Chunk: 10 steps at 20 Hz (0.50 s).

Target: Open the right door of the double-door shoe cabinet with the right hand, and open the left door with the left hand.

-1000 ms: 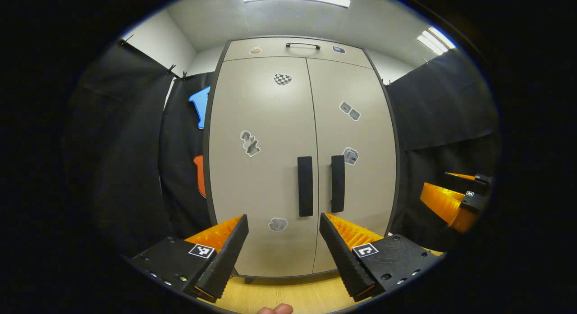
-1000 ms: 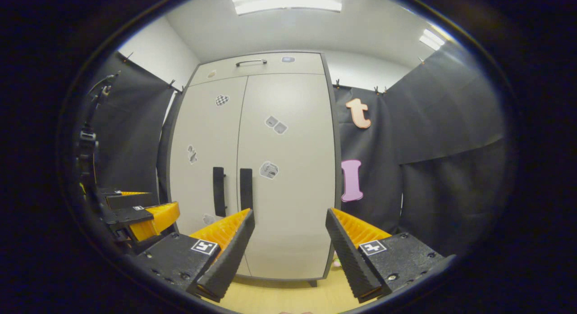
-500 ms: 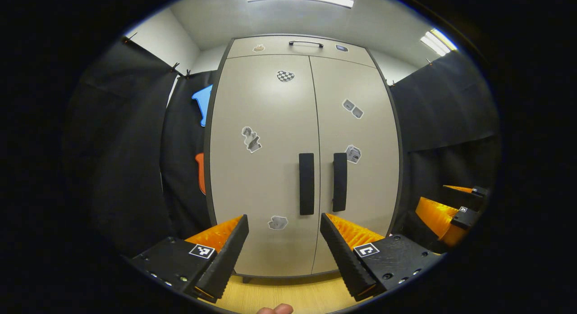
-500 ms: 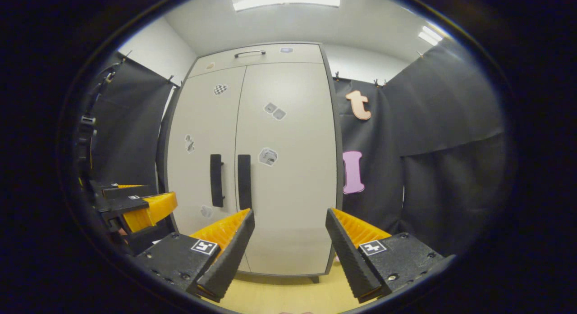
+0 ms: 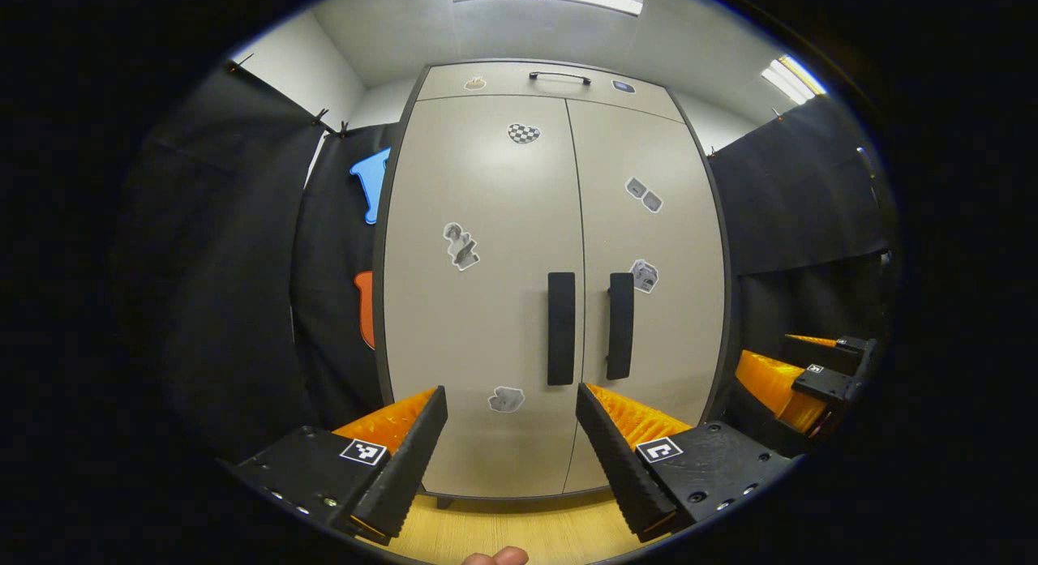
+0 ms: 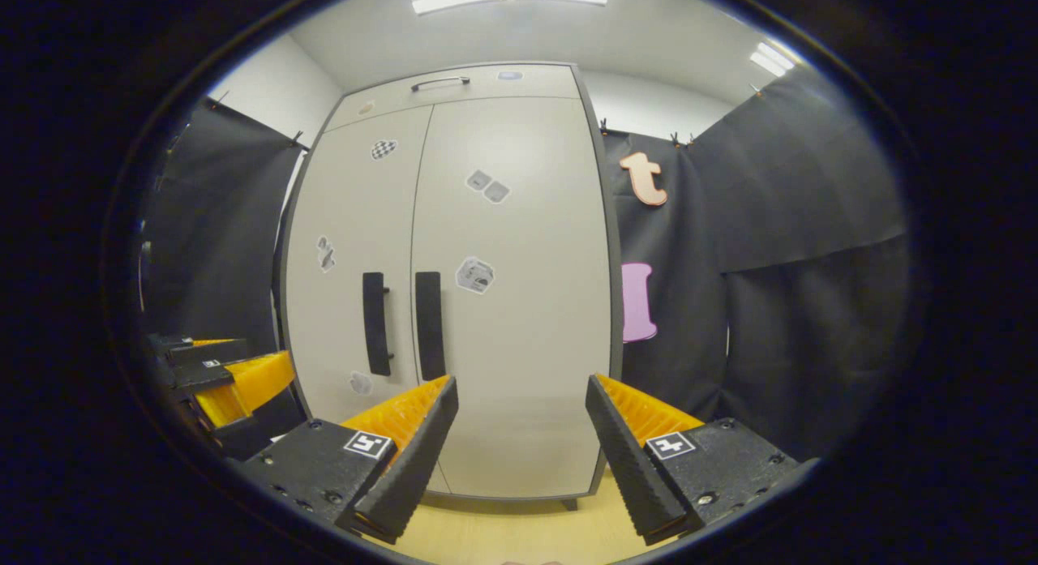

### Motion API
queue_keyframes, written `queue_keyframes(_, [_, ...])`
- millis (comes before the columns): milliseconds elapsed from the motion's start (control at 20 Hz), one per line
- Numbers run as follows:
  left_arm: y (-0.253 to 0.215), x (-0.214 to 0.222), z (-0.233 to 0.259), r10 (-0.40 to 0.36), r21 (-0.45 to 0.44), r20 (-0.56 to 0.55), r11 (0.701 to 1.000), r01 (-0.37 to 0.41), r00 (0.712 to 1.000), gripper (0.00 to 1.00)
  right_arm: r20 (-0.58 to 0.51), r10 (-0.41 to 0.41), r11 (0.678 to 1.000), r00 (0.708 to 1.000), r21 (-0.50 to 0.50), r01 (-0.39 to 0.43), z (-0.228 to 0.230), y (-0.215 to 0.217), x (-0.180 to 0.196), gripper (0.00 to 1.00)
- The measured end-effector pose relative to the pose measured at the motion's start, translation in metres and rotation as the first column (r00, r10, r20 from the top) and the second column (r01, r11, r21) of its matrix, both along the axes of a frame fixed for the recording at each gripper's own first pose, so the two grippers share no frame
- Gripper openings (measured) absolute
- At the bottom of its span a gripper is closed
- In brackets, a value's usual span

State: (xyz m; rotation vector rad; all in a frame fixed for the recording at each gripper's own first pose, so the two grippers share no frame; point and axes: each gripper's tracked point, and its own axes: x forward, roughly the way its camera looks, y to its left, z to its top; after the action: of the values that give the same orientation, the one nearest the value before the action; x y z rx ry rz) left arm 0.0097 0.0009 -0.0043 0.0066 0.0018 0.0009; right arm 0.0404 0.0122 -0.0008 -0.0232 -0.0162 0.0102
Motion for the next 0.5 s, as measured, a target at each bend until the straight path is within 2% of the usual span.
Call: queue_keyframes(500, [0.023,-0.016,-0.008,0.017,0.009,-0.018,1.000,-0.017,1.000,0.96,-0.042,0.073,0.997,0.996,-0.036,-0.075,0.001,0.063,0.092,0.99])
